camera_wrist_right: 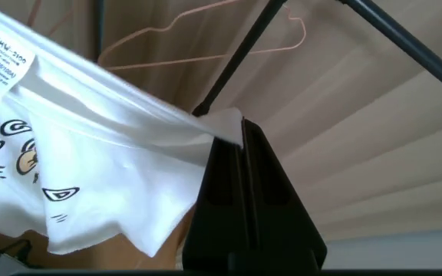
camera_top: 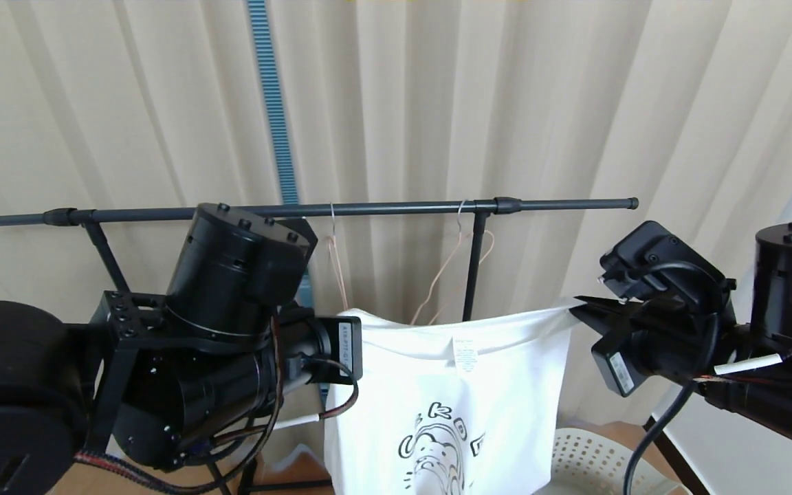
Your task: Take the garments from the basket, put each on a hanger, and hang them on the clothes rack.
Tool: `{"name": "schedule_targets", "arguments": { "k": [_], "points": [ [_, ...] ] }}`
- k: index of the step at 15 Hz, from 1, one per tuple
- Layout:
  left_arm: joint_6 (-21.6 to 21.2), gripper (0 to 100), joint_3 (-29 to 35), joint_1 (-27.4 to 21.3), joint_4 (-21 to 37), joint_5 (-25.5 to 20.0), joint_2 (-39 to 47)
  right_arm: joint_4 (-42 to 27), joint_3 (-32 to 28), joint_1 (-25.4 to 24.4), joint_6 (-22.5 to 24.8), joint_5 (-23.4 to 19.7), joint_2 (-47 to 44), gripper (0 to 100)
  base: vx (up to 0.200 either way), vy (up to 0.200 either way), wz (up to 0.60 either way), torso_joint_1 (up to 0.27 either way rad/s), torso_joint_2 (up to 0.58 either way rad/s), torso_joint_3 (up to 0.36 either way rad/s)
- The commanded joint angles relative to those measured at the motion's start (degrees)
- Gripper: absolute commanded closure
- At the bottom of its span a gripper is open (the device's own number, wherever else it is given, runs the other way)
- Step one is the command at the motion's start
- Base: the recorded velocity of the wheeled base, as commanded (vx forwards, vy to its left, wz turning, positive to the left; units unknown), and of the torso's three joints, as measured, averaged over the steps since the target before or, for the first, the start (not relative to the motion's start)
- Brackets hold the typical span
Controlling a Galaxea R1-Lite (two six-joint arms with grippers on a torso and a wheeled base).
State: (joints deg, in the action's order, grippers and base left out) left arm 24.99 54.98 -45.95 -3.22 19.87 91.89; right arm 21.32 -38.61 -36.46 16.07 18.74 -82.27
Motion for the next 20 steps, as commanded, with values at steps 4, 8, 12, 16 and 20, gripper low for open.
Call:
{"name": "schedule_targets", "arguments": {
  "k": [4,8,12,16,20],
  "points": [
    [-1.7,100,9.09,4.55,-0.12,-0.36,5.14,-0.49,3.36,-6.34,3.27,-1.86,3.88,100,0.0,0.0,0.0,0.0,0.0,0.0],
    [-4.42,100,15.51,4.73,-0.3,-0.97,10.5,-2.86,3.63,-16.8,1.51,-2.21,2.65,100,0.0,0.0,0.0,0.0,0.0,0.0],
    [-5.04,100,21.31,5.52,-0.3,-9.24,11.99,-1.9,-1.29,-24.8,-14.31,-1.95,-6.23,100,0.0,0.0,0.0,0.0,0.0,0.0],
    [-5.04,100,22.72,5.52,-0.91,-13.1,11.99,3.46,-4.99,-28.05,-23.98,-0.54,-11.07,100,0.0,0.0,0.0,0.0,0.0,0.0],
    [-5.04,100,22.63,5.52,-1.35,-13.37,11.82,5.75,-4.55,-28.05,-23.98,1.13,-11.33,100,0.0,0.0,0.0,0.0,0.0,0.0]
  ]
}}
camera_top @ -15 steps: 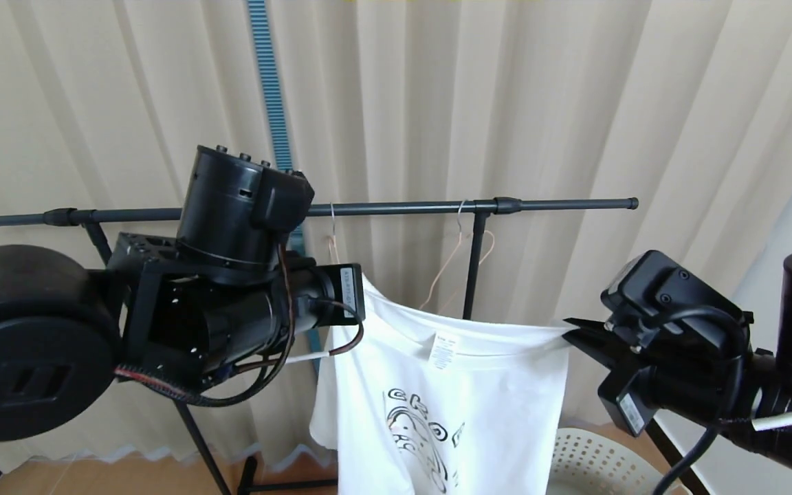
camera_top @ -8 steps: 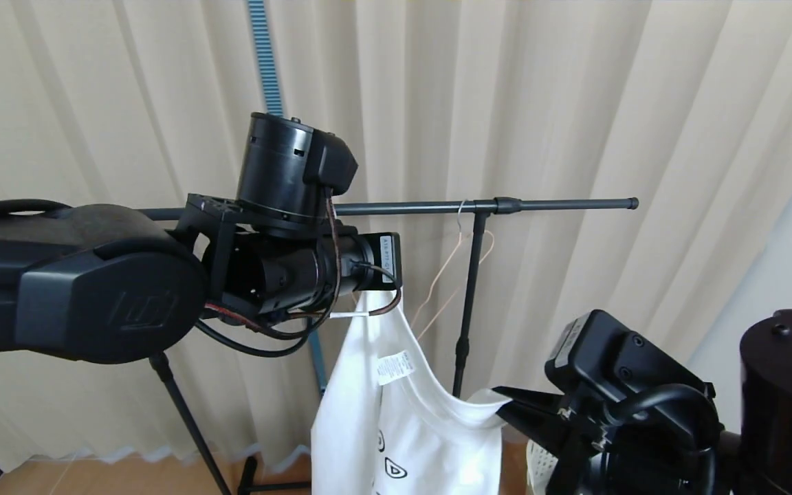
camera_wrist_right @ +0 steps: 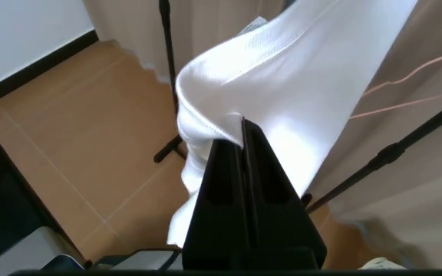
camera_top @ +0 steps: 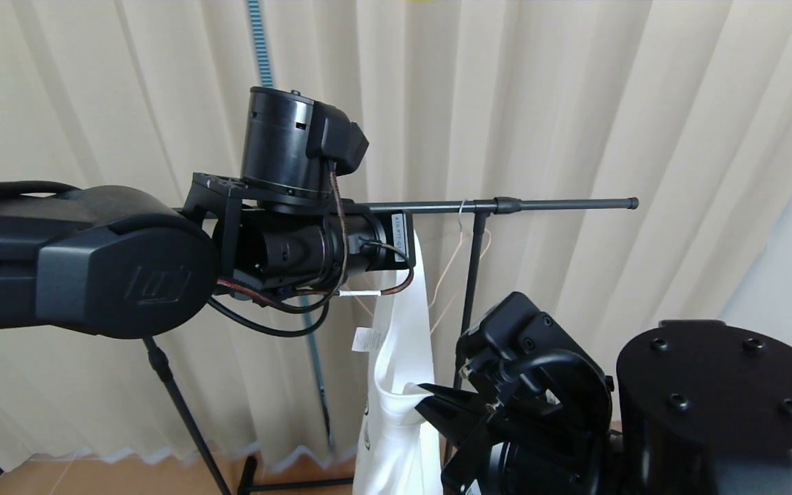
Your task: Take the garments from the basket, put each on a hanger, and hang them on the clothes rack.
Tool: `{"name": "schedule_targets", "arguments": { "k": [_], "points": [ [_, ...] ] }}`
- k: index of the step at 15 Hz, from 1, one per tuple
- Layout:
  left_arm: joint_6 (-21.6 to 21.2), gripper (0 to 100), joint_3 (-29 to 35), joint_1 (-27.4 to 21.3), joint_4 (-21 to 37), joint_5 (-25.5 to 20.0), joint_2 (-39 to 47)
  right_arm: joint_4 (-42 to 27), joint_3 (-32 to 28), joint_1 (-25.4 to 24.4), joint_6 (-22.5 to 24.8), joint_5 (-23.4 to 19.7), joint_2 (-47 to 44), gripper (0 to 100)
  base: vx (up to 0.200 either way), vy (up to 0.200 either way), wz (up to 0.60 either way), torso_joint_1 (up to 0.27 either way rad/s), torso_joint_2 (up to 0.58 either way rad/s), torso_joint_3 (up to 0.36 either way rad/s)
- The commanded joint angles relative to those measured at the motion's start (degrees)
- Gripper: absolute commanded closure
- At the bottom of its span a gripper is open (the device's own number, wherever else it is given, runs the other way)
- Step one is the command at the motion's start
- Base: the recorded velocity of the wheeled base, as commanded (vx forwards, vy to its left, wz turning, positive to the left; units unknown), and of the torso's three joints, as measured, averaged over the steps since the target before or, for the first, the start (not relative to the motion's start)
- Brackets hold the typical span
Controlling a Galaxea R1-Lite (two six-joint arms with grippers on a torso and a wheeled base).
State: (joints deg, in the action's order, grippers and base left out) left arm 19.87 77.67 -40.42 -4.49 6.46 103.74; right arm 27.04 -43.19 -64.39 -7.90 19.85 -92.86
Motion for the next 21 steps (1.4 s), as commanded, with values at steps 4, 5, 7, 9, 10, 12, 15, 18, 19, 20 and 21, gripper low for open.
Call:
{"name": "schedule_targets", "arguments": {
  "k": [4,5,7,9,10,12,15,18,19,20,21],
  "points": [
    [-1.41,100,-1.47,1.14,0.79,0.31,-1.96,-1.81,1.09,3.92,3.68,1.07,2.94,100,0.0,0.0,0.0,0.0,0.0,0.0],
    [-3.08,100,-2.52,2.02,2.29,0.31,-3.72,-2.96,1.62,6.3,6.41,1.07,4.97,100,0.0,0.0,0.0,0.0,0.0,0.0],
    [-6.6,100,-5.95,3.42,6.68,0.39,-8.38,-5.07,1.53,11.04,9.04,1.16,7.78,100,0.0,0.0,0.0,0.0,0.0,0.0],
    [-9.32,100,-9.9,3.77,10.64,0.57,-12.16,-5.24,-0.58,15.79,11.42,1.25,7.25,100,0.0,0.0,0.0,0.0,0.0,0.0],
    [-9.32,100,-9.9,3.77,10.64,0.57,-12.16,-5.24,-0.58,15.79,11.42,1.25,7.25,100,0.0,0.0,0.0,0.0,0.0,0.0],
    [-12.4,100,-16.49,2.89,16.79,0.57,-17.52,-5.24,-10.51,18.34,14.4,6.61,0.39,100,0.0,0.0,0.0,0.0,0.0,0.0],
    [-12.31,100,-23.0,-0.8,17.85,0.57,-17.7,-4.45,-20.71,18.34,14.4,10.3,-8.66,100,0.0,0.0,0.0,0.0,0.0,0.0],
    [-7.21,100,-24.58,-7.92,17.32,-0.04,-16.99,-3.13,-25.36,18.34,14.05,10.21,-13.84,100,0.0,0.0,0.0,0.0,0.0,0.0],
    [-4.67,100,-23.7,-10.46,16.97,-0.31,-16.38,-0.76,-25.8,18.25,14.05,9.86,-15.25,100,0.0,0.0,0.0,0.0,0.0,0.0],
    [-1.77,100,-22.03,-12.66,16.35,-0.92,-15.41,2.4,-25.63,18.25,14.14,9.68,-16.39,100,0.0,0.0,0.0,0.0,0.0,0.0],
    [1.57,100,-20.27,-13.98,15.82,-1.71,-14.53,4.95,-25.36,18.16,14.05,9.68,-17.53,100,0.0,0.0,0.0,0.0,0.0,0.0]
  ]
}}
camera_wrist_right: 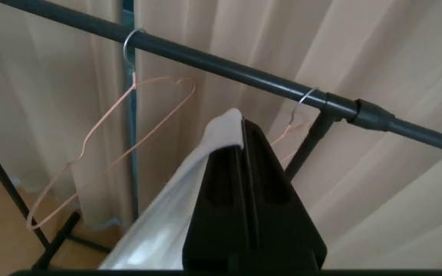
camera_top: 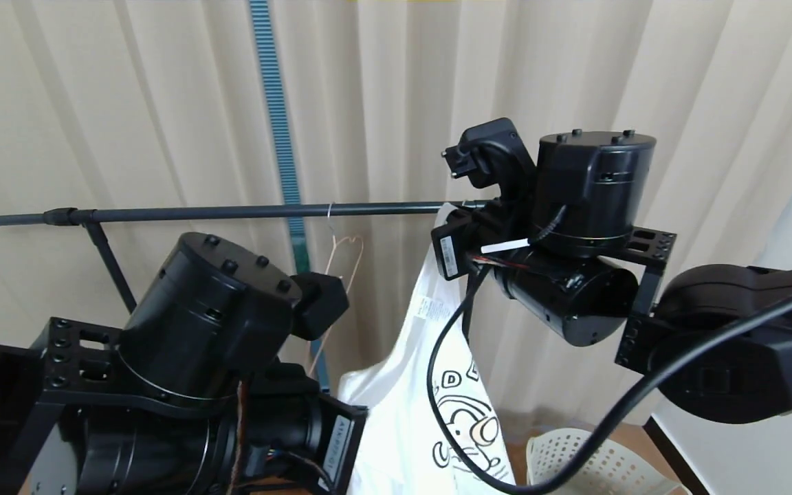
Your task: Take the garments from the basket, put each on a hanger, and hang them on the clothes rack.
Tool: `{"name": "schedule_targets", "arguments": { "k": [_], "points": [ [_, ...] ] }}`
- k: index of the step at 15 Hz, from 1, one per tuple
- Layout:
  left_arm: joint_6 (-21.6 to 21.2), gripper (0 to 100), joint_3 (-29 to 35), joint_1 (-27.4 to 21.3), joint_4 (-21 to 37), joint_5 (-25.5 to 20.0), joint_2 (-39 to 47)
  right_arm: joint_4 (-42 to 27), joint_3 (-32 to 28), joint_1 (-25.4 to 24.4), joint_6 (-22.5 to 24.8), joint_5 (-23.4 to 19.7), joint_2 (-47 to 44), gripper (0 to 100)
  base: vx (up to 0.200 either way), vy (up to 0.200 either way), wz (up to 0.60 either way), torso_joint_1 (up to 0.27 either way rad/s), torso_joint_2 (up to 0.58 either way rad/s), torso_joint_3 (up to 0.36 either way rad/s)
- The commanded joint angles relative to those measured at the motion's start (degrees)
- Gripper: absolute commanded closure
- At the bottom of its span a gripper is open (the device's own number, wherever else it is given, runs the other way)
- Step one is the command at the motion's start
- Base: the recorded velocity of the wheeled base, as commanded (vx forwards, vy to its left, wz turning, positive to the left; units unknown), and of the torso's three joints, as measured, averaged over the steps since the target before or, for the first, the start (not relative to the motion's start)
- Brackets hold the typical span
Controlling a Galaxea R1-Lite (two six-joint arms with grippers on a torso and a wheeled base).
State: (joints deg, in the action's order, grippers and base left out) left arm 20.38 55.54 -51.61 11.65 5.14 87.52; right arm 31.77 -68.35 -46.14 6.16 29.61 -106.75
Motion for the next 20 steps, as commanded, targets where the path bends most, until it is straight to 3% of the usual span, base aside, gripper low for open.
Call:
{"name": "schedule_targets", "arguments": {
  "k": [1,8,11,14,16,20],
  "points": [
    [4.93,100,4.93,-4.28,-0.93,-1.63,3.63,2.42,0.24,-0.35,-0.53,-0.08,-4.87,100,0.0,0.0,0.0,0.0,0.0,0.0],
    [6.69,100,6.07,-3.14,-0.93,-1.1,4.86,2.42,3.05,-0.35,-4.57,-0.17,-2.93,100,0.0,0.0,0.0,0.0,0.0,0.0],
    [6.6,100,1.85,1.17,-1.02,1.27,1.87,2.07,9.82,2.81,-4.75,-0.96,4.36,100,0.0,0.0,0.0,0.0,0.0,0.0],
    [6.07,100,1.94,5.21,-1.11,2.94,2.13,1.37,16.76,3.25,-5.01,-0.87,12.01,100,0.0,0.0,0.0,0.0,0.0,0.0],
    [5.02,100,3.26,7.14,-2.6,3.12,3.1,-1.71,20.45,3.25,-4.49,-0.69,16.23,100,0.0,0.0,0.0,0.0,0.0,0.0],
    [3.44,100,6.33,8.55,-6.91,4.44,7.58,-13.14,19.92,3.07,-3.08,-0.34,20.97,100,0.0,0.0,0.0,0.0,0.0,0.0]
  ]
}}
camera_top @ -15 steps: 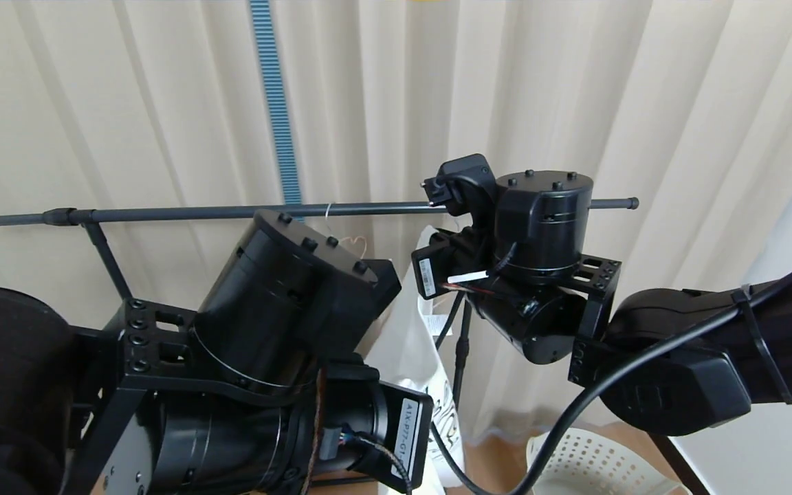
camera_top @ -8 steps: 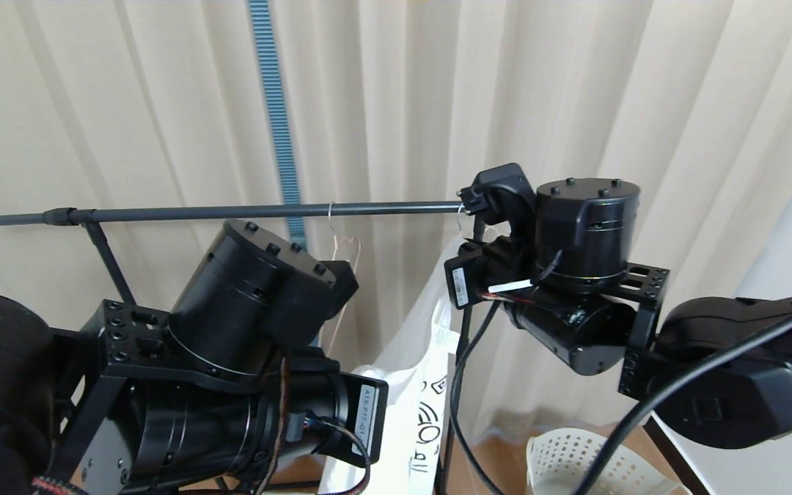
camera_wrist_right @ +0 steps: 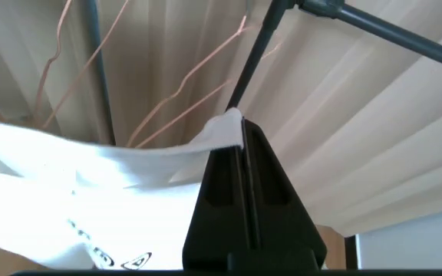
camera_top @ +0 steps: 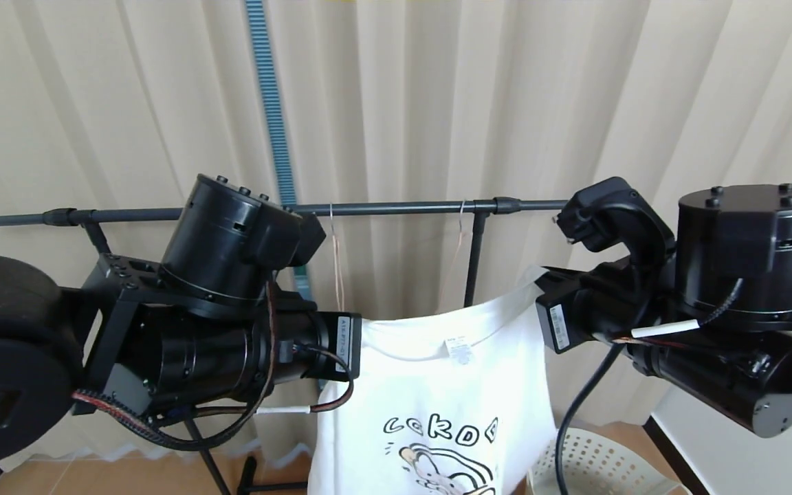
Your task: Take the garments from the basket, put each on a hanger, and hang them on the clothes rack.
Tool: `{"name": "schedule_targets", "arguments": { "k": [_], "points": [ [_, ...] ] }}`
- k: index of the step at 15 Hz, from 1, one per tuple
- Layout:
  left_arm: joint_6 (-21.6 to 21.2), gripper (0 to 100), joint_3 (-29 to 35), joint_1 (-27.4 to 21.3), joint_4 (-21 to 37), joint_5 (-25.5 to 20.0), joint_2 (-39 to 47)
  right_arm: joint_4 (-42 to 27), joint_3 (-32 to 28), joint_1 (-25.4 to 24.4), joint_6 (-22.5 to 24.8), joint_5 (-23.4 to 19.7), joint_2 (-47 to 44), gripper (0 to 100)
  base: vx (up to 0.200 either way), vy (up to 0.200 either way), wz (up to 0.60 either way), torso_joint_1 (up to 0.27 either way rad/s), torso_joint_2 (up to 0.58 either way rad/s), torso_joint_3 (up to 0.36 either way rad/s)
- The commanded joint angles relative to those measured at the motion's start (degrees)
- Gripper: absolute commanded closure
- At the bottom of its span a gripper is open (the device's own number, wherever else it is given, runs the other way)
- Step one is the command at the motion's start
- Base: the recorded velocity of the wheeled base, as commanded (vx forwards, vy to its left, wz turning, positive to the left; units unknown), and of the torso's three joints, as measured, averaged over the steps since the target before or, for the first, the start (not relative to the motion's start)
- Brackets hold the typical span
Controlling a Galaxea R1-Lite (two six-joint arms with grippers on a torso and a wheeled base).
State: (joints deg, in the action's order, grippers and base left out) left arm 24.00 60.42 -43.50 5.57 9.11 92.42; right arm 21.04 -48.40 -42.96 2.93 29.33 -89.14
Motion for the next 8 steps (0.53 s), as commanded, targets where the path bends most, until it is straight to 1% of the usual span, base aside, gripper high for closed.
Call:
{"name": "schedule_targets", "arguments": {
  "k": [1,4,8],
  "points": [
    [-0.18,100,2.43,0.52,-1.44,1.0,4.09,-3.37,0.06,-0.11,0.15,-0.06,3.27,100,0.0,0.0,0.0,0.0,0.0,0.0],
    [-0.18,100,4.53,0.69,-2.85,1.35,6.2,-3.46,0.23,-0.11,0.77,-0.06,2.65,100,0.0,0.0,0.0,0.0,0.0,0.0],
    [-0.27,100,4.62,1.13,-2.85,1.26,6.37,-3.46,0.41,0.51,0.85,-0.06,2.74,100,0.0,0.0,0.0,0.0,0.0,0.0]
  ]
}}
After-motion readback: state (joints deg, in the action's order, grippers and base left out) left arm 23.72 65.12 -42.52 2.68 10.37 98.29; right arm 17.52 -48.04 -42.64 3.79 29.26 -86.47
